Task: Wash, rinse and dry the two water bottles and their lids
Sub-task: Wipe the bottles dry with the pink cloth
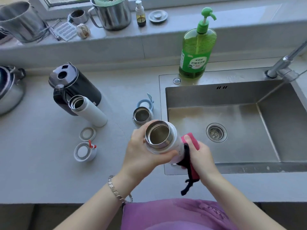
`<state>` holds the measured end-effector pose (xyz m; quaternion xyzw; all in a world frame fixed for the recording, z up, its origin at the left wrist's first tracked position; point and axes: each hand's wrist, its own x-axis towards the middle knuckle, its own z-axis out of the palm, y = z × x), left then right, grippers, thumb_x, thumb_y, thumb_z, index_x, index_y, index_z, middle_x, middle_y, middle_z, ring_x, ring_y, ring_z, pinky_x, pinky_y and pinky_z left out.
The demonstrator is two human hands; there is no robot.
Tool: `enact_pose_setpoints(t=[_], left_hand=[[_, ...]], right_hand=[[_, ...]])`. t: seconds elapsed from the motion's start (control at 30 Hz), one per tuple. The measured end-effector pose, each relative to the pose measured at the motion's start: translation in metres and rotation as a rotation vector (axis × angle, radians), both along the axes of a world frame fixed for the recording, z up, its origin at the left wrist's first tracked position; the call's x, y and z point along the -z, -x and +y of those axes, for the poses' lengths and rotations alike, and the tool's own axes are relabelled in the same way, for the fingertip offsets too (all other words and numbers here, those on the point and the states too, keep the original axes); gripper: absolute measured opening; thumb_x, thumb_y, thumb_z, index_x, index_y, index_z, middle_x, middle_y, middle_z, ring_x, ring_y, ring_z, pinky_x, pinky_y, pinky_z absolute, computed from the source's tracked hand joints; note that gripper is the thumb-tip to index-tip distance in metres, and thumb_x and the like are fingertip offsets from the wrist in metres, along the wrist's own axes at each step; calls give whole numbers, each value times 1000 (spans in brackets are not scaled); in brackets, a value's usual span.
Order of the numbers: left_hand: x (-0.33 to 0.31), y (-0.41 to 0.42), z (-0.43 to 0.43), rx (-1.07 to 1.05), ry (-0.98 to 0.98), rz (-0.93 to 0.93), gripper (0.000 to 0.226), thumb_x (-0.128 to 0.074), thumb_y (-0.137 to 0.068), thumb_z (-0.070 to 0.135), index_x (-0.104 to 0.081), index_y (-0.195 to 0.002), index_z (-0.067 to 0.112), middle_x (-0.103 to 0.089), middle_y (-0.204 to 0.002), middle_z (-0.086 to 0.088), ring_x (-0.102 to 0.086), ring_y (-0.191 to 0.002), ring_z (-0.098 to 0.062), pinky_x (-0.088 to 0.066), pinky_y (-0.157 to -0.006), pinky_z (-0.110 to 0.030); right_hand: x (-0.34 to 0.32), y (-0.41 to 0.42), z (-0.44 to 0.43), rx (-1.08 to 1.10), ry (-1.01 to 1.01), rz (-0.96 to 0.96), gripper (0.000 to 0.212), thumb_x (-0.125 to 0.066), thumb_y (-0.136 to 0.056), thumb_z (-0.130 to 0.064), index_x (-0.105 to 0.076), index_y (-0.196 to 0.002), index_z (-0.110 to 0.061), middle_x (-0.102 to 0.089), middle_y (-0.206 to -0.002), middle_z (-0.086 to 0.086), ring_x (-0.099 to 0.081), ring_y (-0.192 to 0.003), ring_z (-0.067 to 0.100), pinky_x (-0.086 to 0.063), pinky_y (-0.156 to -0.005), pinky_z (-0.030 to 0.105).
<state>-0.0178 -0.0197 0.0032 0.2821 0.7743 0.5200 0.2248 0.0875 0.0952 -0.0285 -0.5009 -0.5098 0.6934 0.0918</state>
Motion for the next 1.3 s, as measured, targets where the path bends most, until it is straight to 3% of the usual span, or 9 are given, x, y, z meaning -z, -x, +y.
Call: enact_pose_setpoints(t=[0.13, 0.27, 0.37, 0.67, 0.77, 0.83, 0.97, 1.17, 1.3], left_hand=[[23, 16, -50, -156, 148, 146, 81, -92, -45, 28, -54, -115, 39, -56, -100, 26, -45, -104, 4, -32, -85, -1], [54, 44, -109, -353, 297, 180, 83, -93, -45, 21, -54, -118, 29, -56, -104, 20, -46, -109, -11, -35, -97, -19], [76, 61, -137, -407, 410, 163, 77, -91, -51, 19, -57, -121, 21, -60, -108, 11, -43, -109, -15, -36, -97, -24], [96, 79, -164, -449, 369, 68, 88, -85, -44, 48, -52, -123, 25, -59, -116, 6, -51, -112, -21, -41, -96, -30], [83, 74, -158, -466, 497, 336, 88, -88, -55, 29, -46, -131, 15, -48, -131, -11, -39, -119, -29, -30, -103, -39], [65, 71, -143, -411, 424, 533, 72, -82, -67, 28, -45, -129, 15, -45, -132, -15, -35, -117, -29, -30, -102, -44], [27, 75, -81, -57, 270, 594, 59, -58, -75, 45, -47, -126, 20, -51, -129, -10, -42, -116, -21, -36, -99, -30], [17, 104, 29, 260, 807, 451, 93, -70, -69, 56, -21, -143, 29, -37, -139, 0, -42, -123, -25, -43, -91, -37], [37, 113, 46, 247, 908, 462, 60, -71, -67, 44, -46, -117, 22, -57, -113, 0, -55, -101, -25, -45, -71, -29]], right_hand=[[9, -2, 14, -103, -167, -91, 26, -58, -90, -33, -70, -84, -11, -65, -73, 9, -58, -65, 22, -52, -68, 44], [6, 3, 22, -138, -5, -91, 19, -66, -83, -30, -64, -87, -12, -62, -72, 8, -57, -56, 20, -53, -53, 32], [1, 11, 15, -307, -21, -105, 21, -75, -75, -8, -62, -91, -13, -60, -71, 5, -57, -52, 13, -50, -46, 24], [2, 36, -8, -306, -76, -101, 17, -66, -80, 0, -60, -85, -15, -57, -73, 7, -55, -53, 17, -50, -41, 23], [2, 37, -9, -294, -81, -99, 11, -63, -85, -4, -60, -86, -15, -56, -75, 8, -54, -54, 19, -51, -42, 24], [3, 35, -6, -287, -97, -112, 9, -62, -85, -7, -59, -88, -15, -57, -77, 8, -56, -57, 19, -53, -45, 26], [3, 24, 6, -261, -134, -122, 11, -62, -86, -7, -60, -95, -11, -57, -78, 8, -55, -58, 19, -52, -44, 25], [0, 1, 22, -168, -172, -126, 13, -63, -85, -7, -58, -98, -7, -57, -80, 9, -55, -58, 18, -52, -44, 24], [1, -17, 29, -144, -171, -128, 11, -64, -84, -7, -59, -94, -7, -58, -75, 7, -54, -55, 19, -49, -46, 27]])
